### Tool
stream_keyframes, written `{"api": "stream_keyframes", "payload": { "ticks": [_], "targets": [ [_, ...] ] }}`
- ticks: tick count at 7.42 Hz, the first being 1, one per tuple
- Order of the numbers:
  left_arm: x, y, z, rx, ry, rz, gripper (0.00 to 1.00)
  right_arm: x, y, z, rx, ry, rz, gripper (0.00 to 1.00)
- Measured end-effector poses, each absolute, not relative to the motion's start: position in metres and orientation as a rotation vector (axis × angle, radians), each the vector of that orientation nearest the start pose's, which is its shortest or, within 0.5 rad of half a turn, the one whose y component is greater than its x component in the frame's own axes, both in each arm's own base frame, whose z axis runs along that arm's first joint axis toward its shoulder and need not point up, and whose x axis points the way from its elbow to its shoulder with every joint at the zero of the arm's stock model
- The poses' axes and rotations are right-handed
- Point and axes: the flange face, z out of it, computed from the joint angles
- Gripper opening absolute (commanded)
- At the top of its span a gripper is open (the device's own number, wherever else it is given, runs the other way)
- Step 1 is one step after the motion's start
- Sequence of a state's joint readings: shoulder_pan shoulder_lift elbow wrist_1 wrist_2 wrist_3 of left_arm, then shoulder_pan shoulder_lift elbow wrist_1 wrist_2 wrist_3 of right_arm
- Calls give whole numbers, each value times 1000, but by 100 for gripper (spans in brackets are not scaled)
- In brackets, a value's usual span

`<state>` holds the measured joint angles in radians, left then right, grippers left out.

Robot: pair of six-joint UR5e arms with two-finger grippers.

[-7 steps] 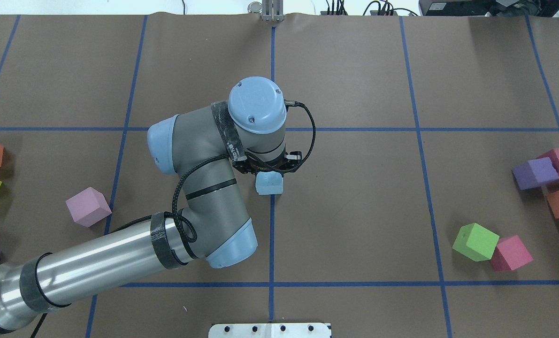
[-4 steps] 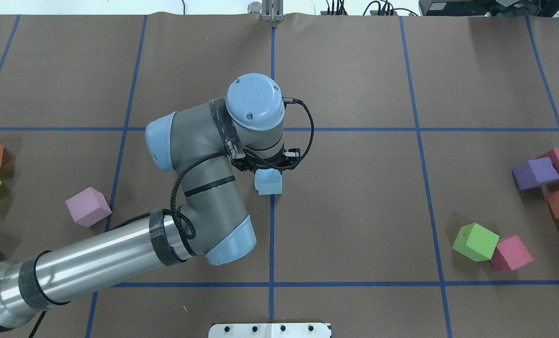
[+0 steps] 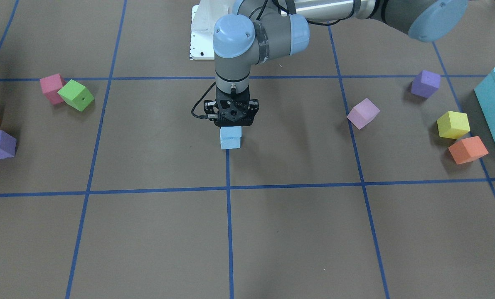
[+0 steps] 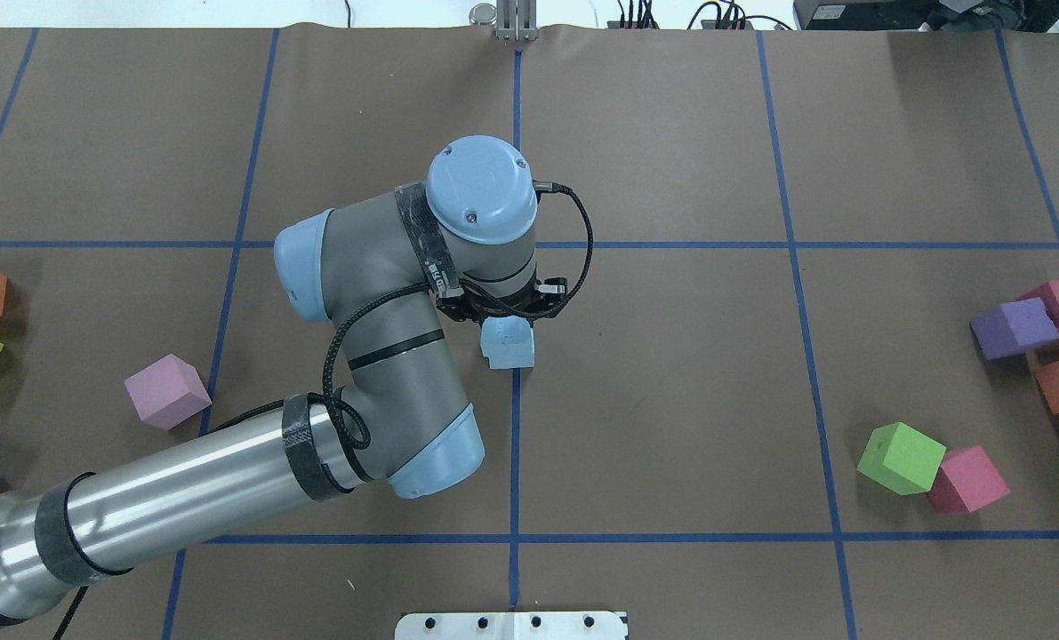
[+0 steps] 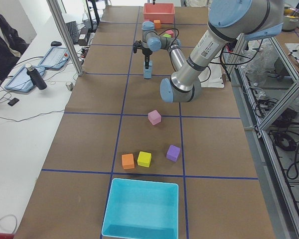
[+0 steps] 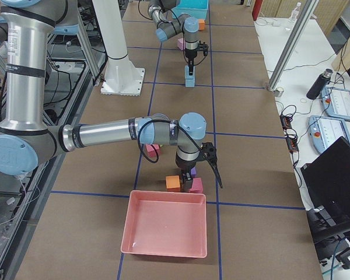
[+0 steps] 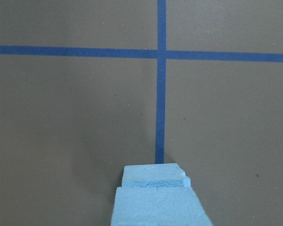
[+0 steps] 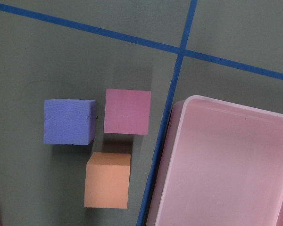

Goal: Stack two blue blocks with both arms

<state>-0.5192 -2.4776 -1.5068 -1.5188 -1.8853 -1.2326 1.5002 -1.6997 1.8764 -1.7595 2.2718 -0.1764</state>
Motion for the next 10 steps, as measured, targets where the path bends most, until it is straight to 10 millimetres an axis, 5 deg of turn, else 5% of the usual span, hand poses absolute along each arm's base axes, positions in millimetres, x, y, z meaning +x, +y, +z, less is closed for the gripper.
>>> {"api": "stream_keyframes", "payload": {
  "ticks": [1, 2, 6, 9, 10],
  "targets": [
    [587, -453, 128, 55, 837, -46, 90, 39, -434, 592, 25, -702, -232, 100],
    [587, -453, 129, 54, 835, -46, 97, 39, -434, 592, 25, -702, -232, 100],
    [583, -453, 121, 63, 847, -45, 98, 39, -434, 592, 26, -702, -233, 100],
    [518, -462, 91, 69, 906, -57, 98, 39, -435, 591, 26, -702, -230, 100],
    [482, -466, 101, 92, 906, -34, 98, 39, -435, 591, 26, -701, -229, 100]
  ]
}}
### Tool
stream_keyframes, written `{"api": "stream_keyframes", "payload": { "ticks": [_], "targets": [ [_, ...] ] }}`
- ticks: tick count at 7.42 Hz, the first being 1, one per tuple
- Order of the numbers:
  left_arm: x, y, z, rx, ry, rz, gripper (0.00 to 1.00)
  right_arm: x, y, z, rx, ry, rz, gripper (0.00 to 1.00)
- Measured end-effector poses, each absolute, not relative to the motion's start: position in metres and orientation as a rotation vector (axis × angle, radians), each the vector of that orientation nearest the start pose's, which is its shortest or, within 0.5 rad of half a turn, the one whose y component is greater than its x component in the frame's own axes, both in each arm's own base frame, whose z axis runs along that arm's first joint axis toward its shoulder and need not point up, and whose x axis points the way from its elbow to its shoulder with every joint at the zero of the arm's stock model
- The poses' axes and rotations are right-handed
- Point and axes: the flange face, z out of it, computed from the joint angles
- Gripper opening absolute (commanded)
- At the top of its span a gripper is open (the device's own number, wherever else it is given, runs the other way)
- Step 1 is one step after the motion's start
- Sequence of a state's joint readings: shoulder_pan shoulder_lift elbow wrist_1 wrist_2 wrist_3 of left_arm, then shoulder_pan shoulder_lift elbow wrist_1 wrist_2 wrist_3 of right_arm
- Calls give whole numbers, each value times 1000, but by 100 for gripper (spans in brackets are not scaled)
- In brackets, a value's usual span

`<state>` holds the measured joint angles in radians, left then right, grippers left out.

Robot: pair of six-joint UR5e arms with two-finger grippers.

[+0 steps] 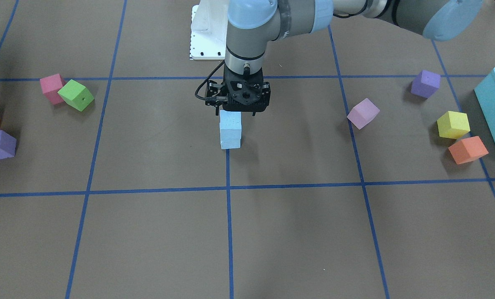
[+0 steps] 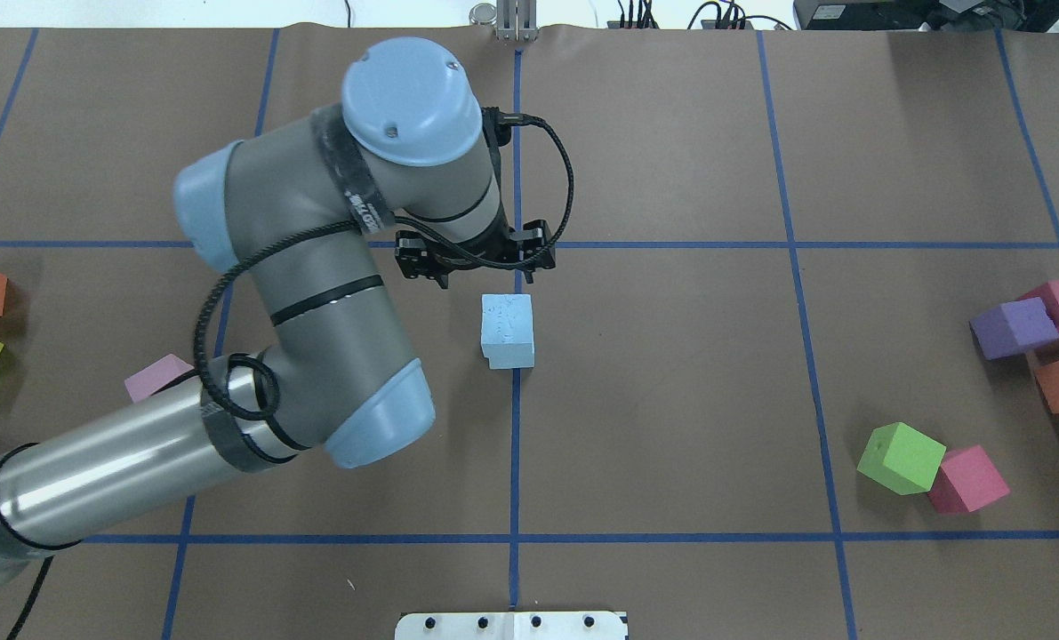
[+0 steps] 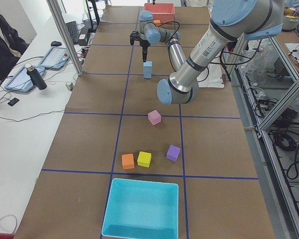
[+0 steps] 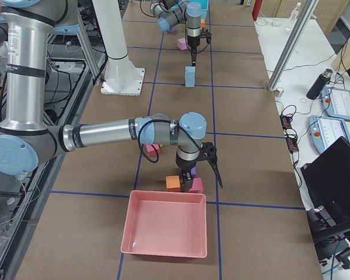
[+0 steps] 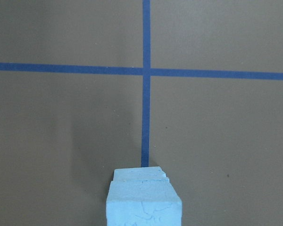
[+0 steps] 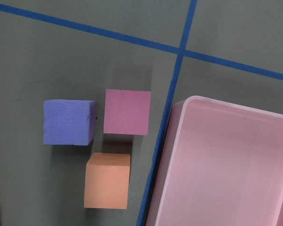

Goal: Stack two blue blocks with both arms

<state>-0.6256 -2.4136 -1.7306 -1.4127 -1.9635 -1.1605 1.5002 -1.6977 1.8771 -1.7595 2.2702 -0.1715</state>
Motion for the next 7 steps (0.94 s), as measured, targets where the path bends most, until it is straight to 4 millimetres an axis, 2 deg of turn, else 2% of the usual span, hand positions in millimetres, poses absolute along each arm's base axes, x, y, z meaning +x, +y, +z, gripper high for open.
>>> {"api": "stream_keyframes", "payload": {
  "ticks": [1, 3, 5, 7],
  "targets": [
    [441, -473, 129, 137, 889, 19, 98, 39, -435, 591, 26, -699, -229, 100],
    [340, -514, 206, 211, 824, 155, 98, 39, -434, 594, 21, -697, -227, 100],
    [212, -565, 304, 253, 744, 292, 98, 40, -433, 598, 15, -695, -225, 100],
    [64, -607, 418, 237, 707, 348, 98, 58, -429, 615, 59, -683, -204, 100]
  ]
}}
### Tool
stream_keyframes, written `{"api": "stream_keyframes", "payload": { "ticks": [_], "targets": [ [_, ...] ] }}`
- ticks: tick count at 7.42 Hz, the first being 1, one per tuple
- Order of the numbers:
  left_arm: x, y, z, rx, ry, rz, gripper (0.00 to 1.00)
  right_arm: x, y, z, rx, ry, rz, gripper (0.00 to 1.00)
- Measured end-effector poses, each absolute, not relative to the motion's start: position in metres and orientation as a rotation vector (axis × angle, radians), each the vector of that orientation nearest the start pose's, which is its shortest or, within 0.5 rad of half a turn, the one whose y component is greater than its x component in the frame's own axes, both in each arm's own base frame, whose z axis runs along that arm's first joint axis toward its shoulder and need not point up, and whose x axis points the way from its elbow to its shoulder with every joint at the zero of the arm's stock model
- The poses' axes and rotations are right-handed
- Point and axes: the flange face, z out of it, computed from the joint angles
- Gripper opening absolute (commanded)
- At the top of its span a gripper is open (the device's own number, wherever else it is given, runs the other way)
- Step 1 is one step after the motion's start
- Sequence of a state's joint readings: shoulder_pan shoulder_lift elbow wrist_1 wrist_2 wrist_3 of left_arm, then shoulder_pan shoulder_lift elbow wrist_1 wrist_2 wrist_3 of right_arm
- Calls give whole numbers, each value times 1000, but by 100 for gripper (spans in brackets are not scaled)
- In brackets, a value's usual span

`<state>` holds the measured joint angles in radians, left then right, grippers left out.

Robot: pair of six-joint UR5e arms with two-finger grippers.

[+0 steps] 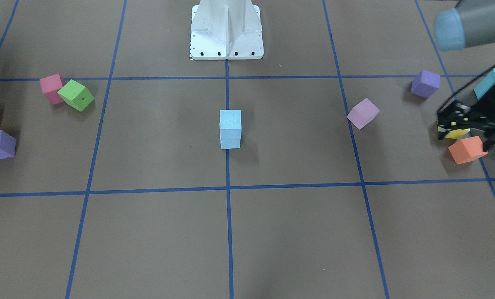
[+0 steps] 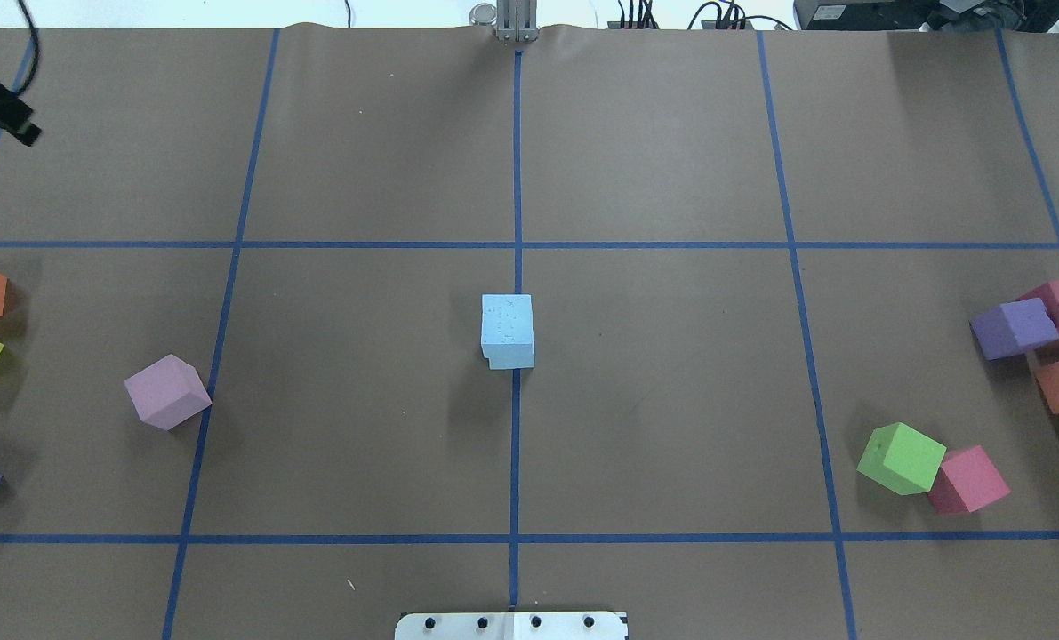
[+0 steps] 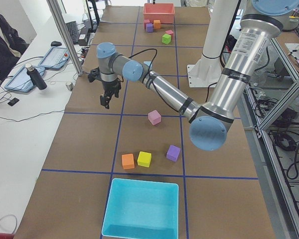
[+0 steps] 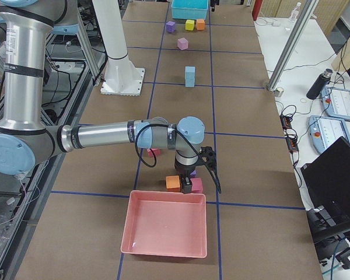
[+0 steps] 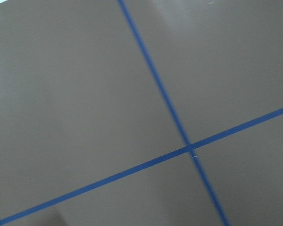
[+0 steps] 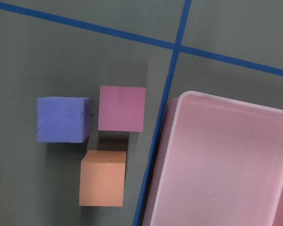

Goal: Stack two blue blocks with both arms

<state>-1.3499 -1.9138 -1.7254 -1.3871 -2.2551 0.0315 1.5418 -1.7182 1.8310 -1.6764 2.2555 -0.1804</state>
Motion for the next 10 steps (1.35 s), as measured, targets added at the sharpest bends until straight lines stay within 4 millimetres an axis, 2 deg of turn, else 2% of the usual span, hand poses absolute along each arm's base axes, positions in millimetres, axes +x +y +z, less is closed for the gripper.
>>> {"api": "stream_keyframes", "payload": {
  "ticks": [1, 2, 3, 4, 5, 7, 8, 10],
  "targets": [
    [-3, -617, 473, 222, 696, 340, 98, 73, -426, 630, 88, -681, -174, 100],
    [-57, -616, 524, 212, 687, 346, 98, 86, -422, 641, 106, -682, -146, 100],
    [-96, -602, 567, 207, 683, 365, 98, 92, -421, 644, 115, -684, -131, 100],
    [-120, -586, 595, 198, 685, 356, 98, 94, -421, 645, 118, -687, -124, 100],
    [-130, -575, 610, 174, 693, 292, 98, 94, -421, 644, 120, -694, -121, 100],
    [-132, -549, 636, 165, 698, 195, 98, 93, -420, 642, 121, -714, -118, 100],
    [-131, -543, 642, 181, 695, 156, 98, 93, -420, 641, 122, -718, -118, 100],
    [-127, -539, 639, 201, 698, 49, 98, 93, -420, 641, 122, -719, -118, 100]
  ]
}}
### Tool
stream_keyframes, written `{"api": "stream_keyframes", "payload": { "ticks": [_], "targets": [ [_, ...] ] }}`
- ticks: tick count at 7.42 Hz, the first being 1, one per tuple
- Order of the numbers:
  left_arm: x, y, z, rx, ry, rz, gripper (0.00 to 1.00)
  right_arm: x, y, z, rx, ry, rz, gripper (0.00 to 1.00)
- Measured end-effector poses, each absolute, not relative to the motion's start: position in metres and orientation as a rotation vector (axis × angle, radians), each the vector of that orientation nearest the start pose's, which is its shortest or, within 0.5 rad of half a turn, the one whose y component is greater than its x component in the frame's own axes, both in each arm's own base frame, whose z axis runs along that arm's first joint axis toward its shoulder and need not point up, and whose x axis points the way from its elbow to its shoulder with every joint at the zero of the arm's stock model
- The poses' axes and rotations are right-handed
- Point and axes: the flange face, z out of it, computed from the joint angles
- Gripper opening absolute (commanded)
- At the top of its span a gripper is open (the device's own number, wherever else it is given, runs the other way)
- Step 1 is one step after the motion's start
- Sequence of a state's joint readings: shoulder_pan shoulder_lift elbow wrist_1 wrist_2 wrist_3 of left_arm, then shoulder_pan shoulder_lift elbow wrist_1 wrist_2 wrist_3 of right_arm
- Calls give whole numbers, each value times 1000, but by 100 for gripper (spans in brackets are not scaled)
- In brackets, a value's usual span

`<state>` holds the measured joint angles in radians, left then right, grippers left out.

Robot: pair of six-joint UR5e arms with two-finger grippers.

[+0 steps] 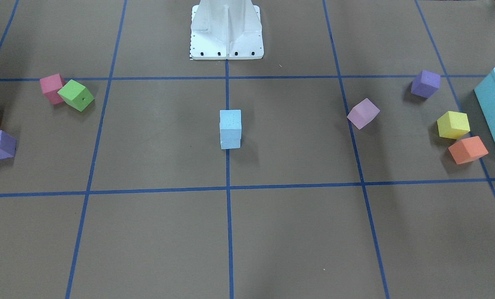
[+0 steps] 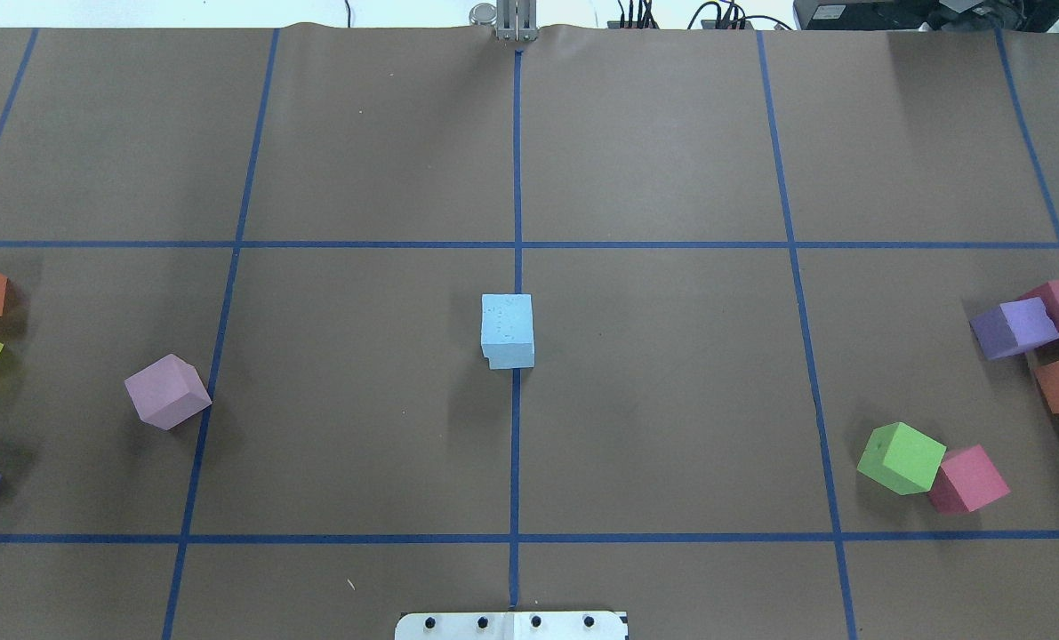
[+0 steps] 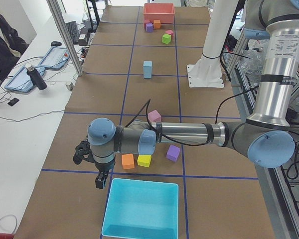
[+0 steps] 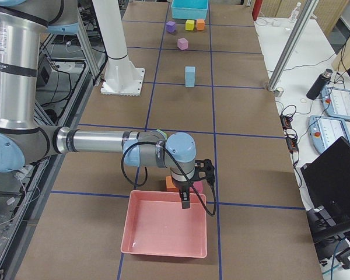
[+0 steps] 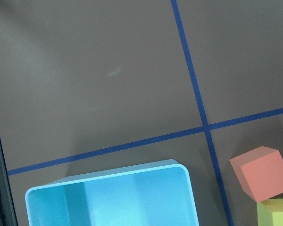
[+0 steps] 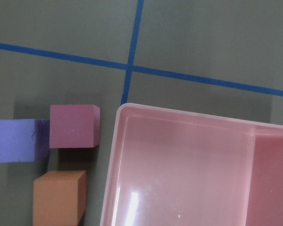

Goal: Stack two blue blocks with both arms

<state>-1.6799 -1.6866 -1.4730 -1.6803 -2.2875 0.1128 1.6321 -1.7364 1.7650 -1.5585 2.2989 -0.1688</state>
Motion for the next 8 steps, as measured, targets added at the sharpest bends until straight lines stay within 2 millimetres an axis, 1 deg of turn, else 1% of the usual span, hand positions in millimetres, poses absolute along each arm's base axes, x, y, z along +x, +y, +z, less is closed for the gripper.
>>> {"api": "stream_keyframes", "payload": {
  "ticks": [3, 5, 8],
  "targets": [
    [-125, -532, 647, 291, 691, 55, 98, 93, -420, 641, 122, -720, -117, 100],
    [-124, -522, 657, 292, 693, 55, 98, 93, -420, 642, 121, -720, -117, 100],
    [-123, -519, 661, 290, 694, 55, 98, 93, -420, 642, 121, -721, -117, 100]
  ]
}}
